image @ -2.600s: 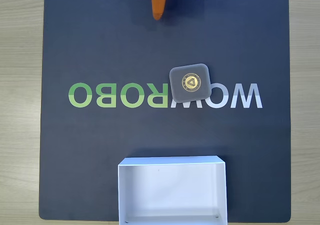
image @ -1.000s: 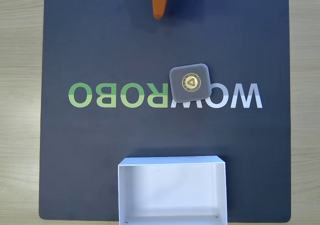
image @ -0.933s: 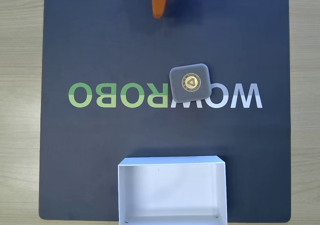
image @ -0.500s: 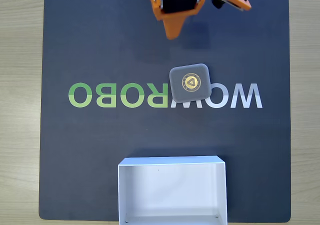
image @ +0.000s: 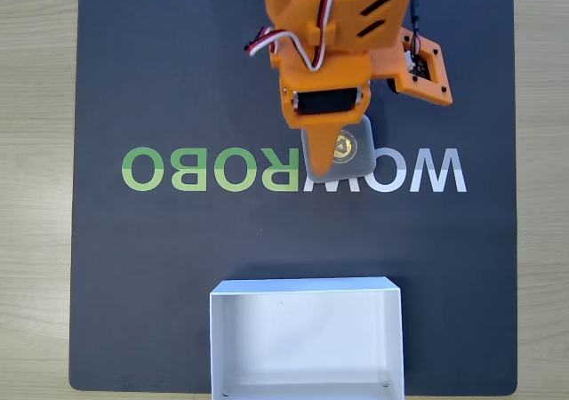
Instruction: Grab the usb to bin
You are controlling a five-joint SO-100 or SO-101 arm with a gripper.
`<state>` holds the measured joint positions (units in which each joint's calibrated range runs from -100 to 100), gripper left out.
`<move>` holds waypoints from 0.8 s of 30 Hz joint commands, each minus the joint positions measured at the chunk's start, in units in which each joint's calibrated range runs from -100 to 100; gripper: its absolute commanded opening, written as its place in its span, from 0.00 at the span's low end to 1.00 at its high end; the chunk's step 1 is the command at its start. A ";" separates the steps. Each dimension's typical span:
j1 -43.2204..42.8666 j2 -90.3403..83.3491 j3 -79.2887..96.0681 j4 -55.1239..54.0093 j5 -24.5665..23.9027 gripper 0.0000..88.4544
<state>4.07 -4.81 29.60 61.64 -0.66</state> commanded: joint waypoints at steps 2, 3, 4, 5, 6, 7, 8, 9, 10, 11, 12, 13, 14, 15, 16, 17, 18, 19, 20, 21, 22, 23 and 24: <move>-2.30 2.82 -3.22 -0.83 -0.76 0.43; -3.14 3.41 -3.22 -0.83 -0.61 0.43; -4.15 4.00 -3.22 -0.83 -0.61 0.44; -4.99 4.51 -3.22 -0.92 -0.61 0.44; -5.67 5.11 -3.22 -0.92 -0.66 0.44; -6.26 5.62 -3.22 -1.10 -0.76 0.44; -6.76 6.21 -3.22 -1.71 -0.82 0.44; -7.10 6.89 -3.22 -2.06 -0.82 0.44; -7.35 7.48 -3.22 -2.49 -0.82 0.44; -7.43 8.16 -3.22 -3.10 -0.82 0.44; -7.43 8.84 -3.22 -3.54 -0.82 0.44; -7.27 9.43 -3.22 -4.24 -0.82 0.44; -7.01 10.02 -3.22 -4.68 -0.82 0.44; -6.84 10.53 -3.22 -4.94 -0.82 0.44; -6.76 11.13 -3.22 -5.03 -0.82 0.44; -6.76 11.72 -3.22 -5.03 -0.82 0.44; -6.68 12.14 -3.22 -5.03 -0.82 0.44; -6.68 12.65 -3.22 -5.03 -0.87 0.44; -6.59 13.08 -3.22 -5.03 -0.87 0.44; -6.59 13.59 -3.22 -5.03 -0.87 0.44; -6.59 14.01 -3.22 -5.03 -0.87 0.44; -6.59 14.43 -3.13 -4.85 -0.87 0.44; -6.68 14.60 -3.13 -4.59 -0.87 0.44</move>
<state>-3.18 8.51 27.79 57.16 -1.39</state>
